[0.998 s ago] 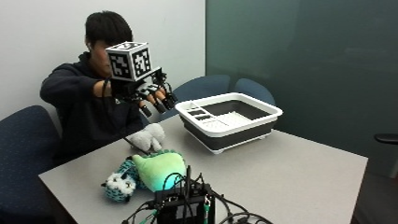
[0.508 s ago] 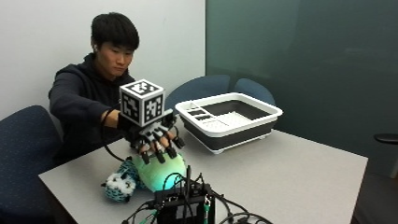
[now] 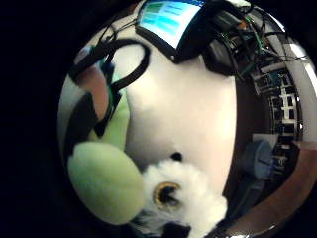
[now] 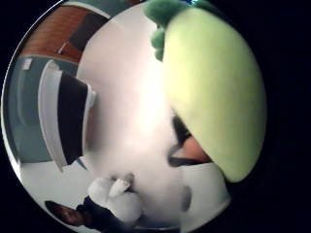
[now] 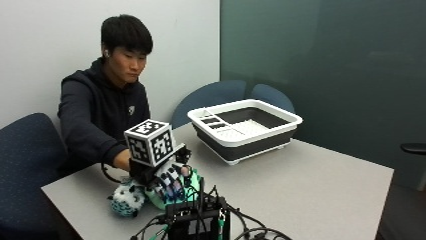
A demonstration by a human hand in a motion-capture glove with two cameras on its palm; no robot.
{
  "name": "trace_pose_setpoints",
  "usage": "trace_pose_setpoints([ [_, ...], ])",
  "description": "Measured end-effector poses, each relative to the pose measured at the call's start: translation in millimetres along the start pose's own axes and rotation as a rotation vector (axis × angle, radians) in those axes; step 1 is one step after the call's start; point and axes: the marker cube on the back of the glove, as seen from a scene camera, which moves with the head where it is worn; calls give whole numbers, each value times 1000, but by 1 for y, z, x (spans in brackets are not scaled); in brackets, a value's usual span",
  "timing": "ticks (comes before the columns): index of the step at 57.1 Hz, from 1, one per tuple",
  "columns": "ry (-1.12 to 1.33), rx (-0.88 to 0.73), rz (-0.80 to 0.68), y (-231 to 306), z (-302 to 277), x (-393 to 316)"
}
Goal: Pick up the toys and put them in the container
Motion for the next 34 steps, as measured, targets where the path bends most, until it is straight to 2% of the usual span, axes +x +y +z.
trace_pose_setpoints([
  [10,78,113,-103,0,-41,-39],
  [25,8,369,-300,0,-213,-163],
  [31,-185,346,-434,11,-249,-238],
  [34,-207,345,-490,5,-251,-264],
])
